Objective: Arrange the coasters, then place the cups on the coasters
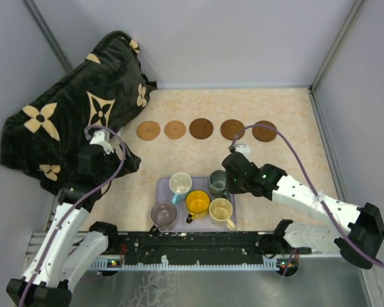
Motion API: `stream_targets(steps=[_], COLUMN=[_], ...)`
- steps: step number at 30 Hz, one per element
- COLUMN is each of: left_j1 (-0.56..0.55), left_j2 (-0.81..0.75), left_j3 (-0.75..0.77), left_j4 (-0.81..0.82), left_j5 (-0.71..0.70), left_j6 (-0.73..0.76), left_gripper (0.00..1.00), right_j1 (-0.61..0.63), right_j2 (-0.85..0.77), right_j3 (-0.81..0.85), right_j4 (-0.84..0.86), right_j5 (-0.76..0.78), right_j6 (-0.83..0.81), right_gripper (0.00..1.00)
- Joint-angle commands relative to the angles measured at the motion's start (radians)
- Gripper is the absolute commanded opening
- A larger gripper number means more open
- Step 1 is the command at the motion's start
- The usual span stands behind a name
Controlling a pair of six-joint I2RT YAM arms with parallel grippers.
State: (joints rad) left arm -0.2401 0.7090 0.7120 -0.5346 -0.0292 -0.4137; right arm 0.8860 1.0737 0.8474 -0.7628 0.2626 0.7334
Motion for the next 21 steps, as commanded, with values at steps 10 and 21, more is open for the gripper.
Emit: stream_targets(steps=[10,21], left_j1=[0.001,0.001], left_j2=[-0.016,-0.025], left_j3=[-0.009,-0.017], left_j4=[0.012,0.012], left_j5=[0.008,0.006], left_j6=[0.009,0.013], left_gripper=[1.0,1.0], right_j1=[0.009,0.019], right_j2=[-0.051,0.006], right_j3=[-0.066,-0.071], right_j4=[-0.009,0.045], right_j5=[-0.031,-0.065], right_j6=[0.038,0.023], right_gripper=[0.35,0.35])
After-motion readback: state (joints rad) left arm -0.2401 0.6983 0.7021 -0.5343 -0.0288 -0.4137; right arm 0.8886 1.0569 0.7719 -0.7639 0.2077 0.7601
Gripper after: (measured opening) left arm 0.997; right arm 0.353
